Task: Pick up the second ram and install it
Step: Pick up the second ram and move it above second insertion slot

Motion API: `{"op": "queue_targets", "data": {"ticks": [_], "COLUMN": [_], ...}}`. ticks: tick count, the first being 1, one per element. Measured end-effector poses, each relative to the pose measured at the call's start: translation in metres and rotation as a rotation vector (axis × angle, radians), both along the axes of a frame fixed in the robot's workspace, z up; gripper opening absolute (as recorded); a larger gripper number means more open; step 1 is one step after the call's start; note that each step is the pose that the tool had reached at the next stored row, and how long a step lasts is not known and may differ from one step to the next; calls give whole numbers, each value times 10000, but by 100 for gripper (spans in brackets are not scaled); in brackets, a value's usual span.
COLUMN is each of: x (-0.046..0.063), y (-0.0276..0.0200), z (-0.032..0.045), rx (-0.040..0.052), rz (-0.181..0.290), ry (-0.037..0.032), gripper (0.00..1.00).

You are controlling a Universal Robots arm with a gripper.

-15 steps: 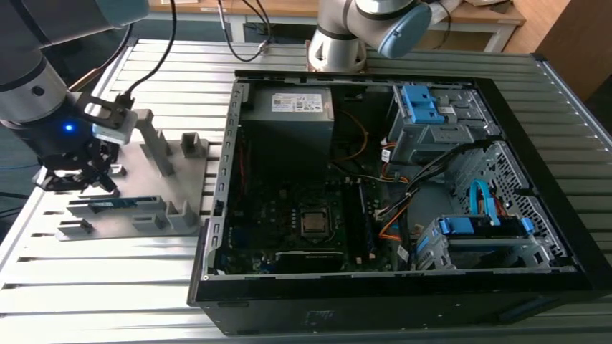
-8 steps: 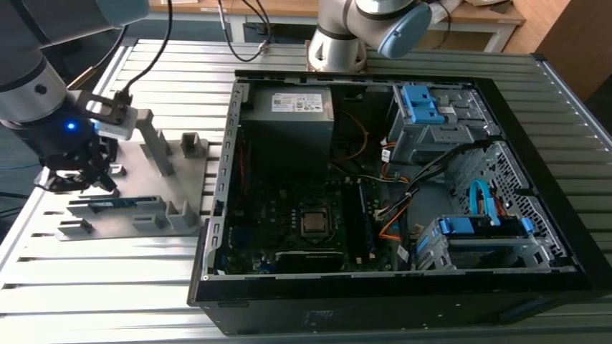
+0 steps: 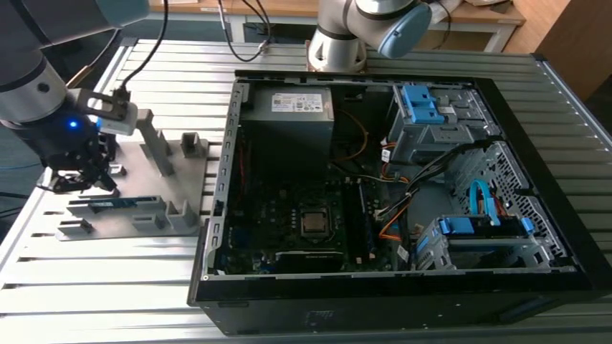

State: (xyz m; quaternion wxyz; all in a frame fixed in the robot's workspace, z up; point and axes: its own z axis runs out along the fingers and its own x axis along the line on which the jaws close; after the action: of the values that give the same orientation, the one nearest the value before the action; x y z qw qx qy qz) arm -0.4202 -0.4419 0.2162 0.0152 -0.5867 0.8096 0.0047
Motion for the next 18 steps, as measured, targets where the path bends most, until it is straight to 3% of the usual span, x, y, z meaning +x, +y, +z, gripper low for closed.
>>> {"op": "queue_targets", "data": {"ticks": [18], "x": [0], "y": [0], "z": [0], "rx": [0], "rz": [1902], "ry": [0], "gripper": [10]}}
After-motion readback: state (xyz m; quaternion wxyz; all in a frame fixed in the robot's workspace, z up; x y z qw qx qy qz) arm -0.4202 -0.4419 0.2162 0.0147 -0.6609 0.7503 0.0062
